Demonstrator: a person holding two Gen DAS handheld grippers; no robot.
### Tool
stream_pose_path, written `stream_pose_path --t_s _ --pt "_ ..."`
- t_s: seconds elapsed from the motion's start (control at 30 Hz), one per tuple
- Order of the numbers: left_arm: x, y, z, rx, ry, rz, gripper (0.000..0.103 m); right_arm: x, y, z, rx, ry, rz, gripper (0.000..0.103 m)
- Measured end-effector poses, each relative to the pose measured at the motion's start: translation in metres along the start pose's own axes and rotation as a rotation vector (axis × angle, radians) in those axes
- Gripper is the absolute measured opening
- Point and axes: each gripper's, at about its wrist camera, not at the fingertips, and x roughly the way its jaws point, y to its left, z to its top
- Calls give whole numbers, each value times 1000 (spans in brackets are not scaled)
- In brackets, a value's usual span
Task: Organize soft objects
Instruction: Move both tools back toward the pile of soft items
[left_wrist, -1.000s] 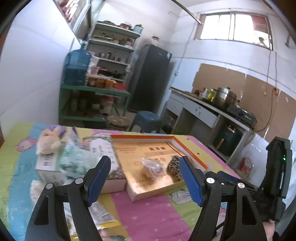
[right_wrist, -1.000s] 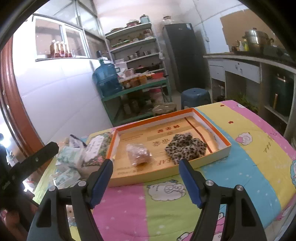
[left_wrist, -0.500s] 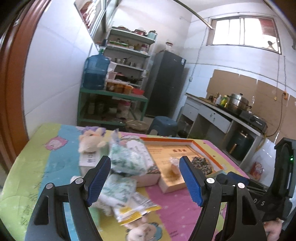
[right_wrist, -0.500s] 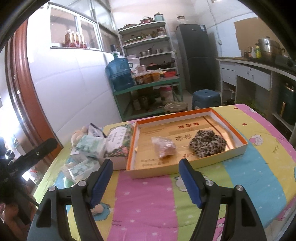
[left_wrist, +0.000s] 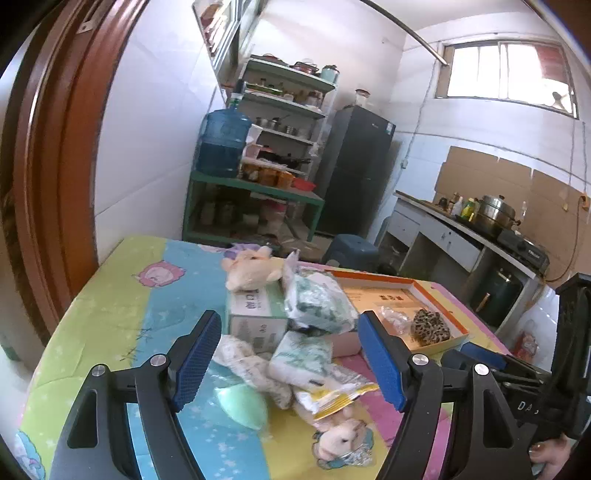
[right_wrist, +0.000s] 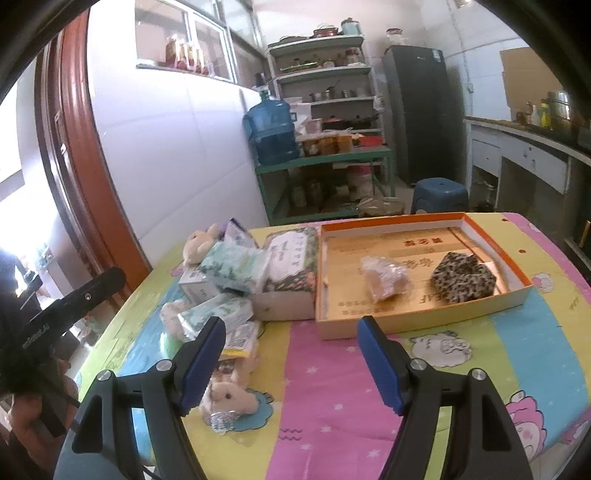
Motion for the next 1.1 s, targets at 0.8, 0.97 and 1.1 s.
stream_pose_path --t_s 0.8,0.97,1.1 --pt "26 39 -38 -13 127 18 78 56 44 -35 -66 161 91 73" --pt "37 42 -45 -14 168 11 78 61 46 -43 -63 182 99 73" --pt "48 46 -51 -30 204 14 78 65 50 -47 -67 196 112 73"
